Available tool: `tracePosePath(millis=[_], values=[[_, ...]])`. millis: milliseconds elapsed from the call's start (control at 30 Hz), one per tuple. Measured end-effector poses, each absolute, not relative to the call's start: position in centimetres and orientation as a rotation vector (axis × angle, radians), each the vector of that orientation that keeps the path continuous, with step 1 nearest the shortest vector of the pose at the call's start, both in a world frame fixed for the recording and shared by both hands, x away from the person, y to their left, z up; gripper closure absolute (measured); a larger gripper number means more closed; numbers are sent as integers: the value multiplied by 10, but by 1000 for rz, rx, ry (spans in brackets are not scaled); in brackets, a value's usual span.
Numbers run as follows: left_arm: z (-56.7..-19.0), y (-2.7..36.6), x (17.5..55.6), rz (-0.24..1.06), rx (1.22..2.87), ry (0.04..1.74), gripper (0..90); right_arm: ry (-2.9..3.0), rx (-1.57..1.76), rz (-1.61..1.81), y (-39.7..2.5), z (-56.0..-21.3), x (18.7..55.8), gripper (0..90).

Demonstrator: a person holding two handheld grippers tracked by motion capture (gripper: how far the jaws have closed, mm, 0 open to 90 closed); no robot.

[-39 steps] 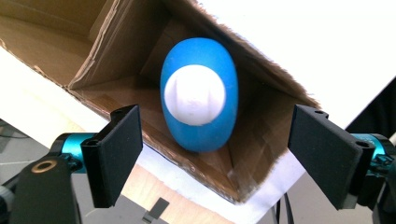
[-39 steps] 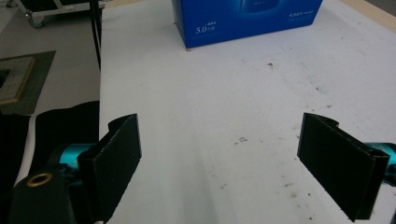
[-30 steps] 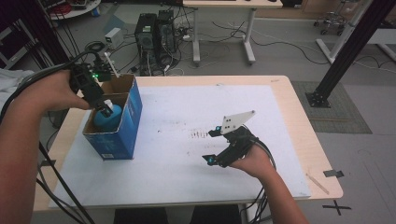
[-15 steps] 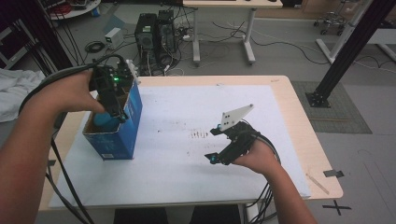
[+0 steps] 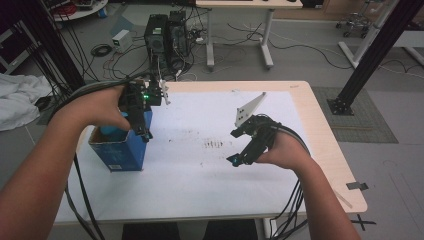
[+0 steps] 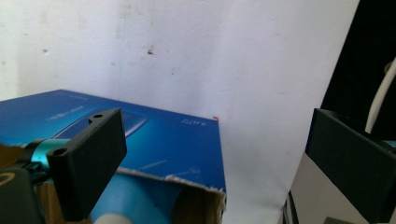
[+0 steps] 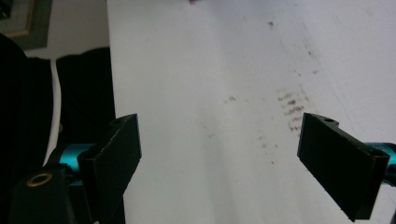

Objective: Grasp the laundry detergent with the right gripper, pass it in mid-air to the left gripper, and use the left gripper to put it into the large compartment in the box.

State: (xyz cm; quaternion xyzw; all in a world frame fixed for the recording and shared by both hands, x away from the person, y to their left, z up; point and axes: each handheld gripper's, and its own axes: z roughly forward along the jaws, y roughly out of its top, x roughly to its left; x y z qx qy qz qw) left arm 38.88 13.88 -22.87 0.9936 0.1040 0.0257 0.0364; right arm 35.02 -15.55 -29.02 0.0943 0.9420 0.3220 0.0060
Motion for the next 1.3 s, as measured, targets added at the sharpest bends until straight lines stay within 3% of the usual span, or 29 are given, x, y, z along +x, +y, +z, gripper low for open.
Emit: tracePosePath(millis=[333, 667, 1300], values=[[-256, 115, 390, -33, 3072, 210, 53, 3066, 258, 796, -146, -288, 369, 128], [-277, 103, 394, -21, 3056, 156, 52, 3137, 263, 540, -138, -305, 380, 128], [-292, 98, 396, 3, 3063, 160, 52, 3126, 271, 524, -142, -303, 383, 128]])
